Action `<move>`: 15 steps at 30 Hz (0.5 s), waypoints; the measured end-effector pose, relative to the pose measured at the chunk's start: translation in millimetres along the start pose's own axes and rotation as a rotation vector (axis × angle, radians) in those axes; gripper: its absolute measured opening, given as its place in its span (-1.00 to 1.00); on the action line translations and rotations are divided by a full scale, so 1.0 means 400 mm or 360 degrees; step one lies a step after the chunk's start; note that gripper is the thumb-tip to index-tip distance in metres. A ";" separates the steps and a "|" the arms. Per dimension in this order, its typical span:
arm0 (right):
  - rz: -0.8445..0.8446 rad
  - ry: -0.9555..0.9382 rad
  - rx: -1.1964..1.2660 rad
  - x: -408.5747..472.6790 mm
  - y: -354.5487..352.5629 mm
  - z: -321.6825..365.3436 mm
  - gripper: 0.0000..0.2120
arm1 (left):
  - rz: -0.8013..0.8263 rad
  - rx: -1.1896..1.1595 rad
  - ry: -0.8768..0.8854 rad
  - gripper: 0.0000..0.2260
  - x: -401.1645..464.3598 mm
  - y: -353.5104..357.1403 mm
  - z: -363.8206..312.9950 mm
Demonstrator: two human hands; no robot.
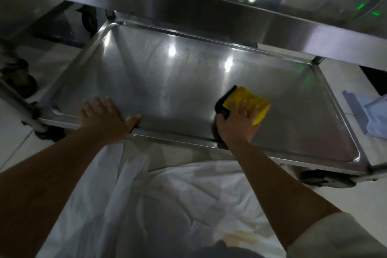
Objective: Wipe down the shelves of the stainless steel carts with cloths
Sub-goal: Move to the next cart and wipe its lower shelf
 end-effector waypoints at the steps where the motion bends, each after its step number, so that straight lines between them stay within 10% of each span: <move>1: 0.0046 -0.0177 0.0005 -0.012 0.019 0.067 -0.42 | 0.0007 -0.0010 0.0003 0.06 -0.001 0.000 0.000; 10: 0.0264 -0.1676 0.0369 -0.094 0.033 0.253 -0.46 | -0.0036 0.0031 0.0361 0.22 0.061 -0.038 0.150; 15: 0.0047 -0.1416 0.0381 0.002 0.029 0.200 -0.45 | -0.0075 0.0032 0.0251 0.35 0.070 -0.015 0.199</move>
Point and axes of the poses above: each hand's wrist, its own x-axis towards the middle knuckle, its own y-axis out of the palm, z = x × y, the point moved 6 cm from there along x, towards the middle knuckle, and after that the axes turned 8 degrees about -z, right-handed, at the moved point
